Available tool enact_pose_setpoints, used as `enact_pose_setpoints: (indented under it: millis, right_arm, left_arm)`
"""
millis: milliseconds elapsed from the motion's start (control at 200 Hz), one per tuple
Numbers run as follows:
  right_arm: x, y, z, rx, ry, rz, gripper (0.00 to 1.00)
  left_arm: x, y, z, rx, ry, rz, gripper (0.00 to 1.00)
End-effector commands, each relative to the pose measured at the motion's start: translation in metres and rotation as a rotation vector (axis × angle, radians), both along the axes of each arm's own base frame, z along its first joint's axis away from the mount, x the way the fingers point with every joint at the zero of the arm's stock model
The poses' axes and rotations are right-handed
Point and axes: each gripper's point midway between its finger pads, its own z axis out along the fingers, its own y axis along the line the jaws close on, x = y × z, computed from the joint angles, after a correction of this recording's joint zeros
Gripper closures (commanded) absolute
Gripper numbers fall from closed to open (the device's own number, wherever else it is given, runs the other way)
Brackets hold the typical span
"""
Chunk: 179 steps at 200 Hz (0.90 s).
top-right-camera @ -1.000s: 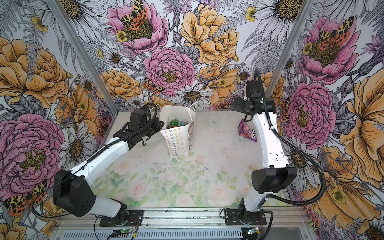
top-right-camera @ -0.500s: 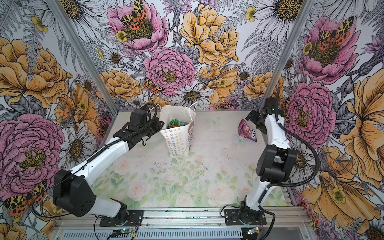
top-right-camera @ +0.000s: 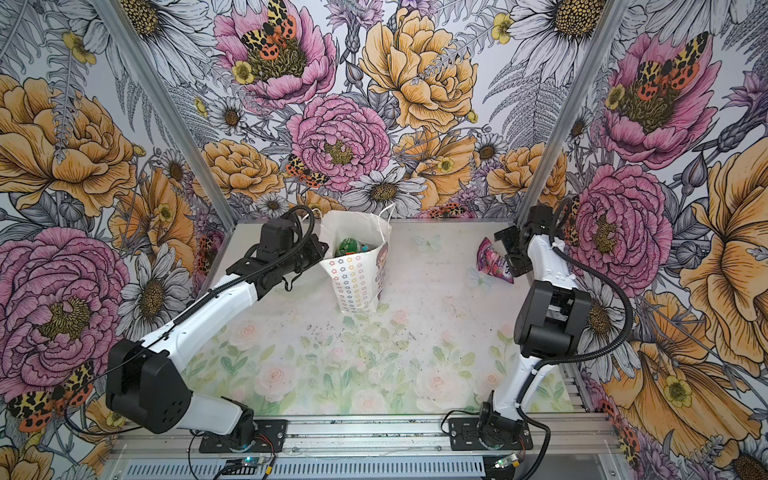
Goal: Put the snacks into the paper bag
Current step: 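Lower the right gripper onto the purple FOX'S packet and grasp it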
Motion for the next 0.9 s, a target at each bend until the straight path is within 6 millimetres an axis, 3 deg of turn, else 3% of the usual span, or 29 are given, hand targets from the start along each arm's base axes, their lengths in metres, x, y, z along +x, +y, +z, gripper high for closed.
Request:
enact_pose_setpoints:
  millis: [0,250,891]
  right_arm:
    - [-0.003,-0.013,-0.005,0.024,0.023,-0.163,0.00]
    - [-0.001,-0.021,-0.003,0.043,0.020,-0.250,0.00]
    - [0.026,-0.012,-0.036,0.165,0.044,-0.281,0.00]
  left_arm:
    - [0.006,0.000,0.020,-0.020,-0.059,0.009,1.00]
    - [0.007,0.000,0.019,-0.019,-0.058,0.012,1.00]
    - [0.003,-0.005,0.026,-0.020,-0.075,0.006,1.00]
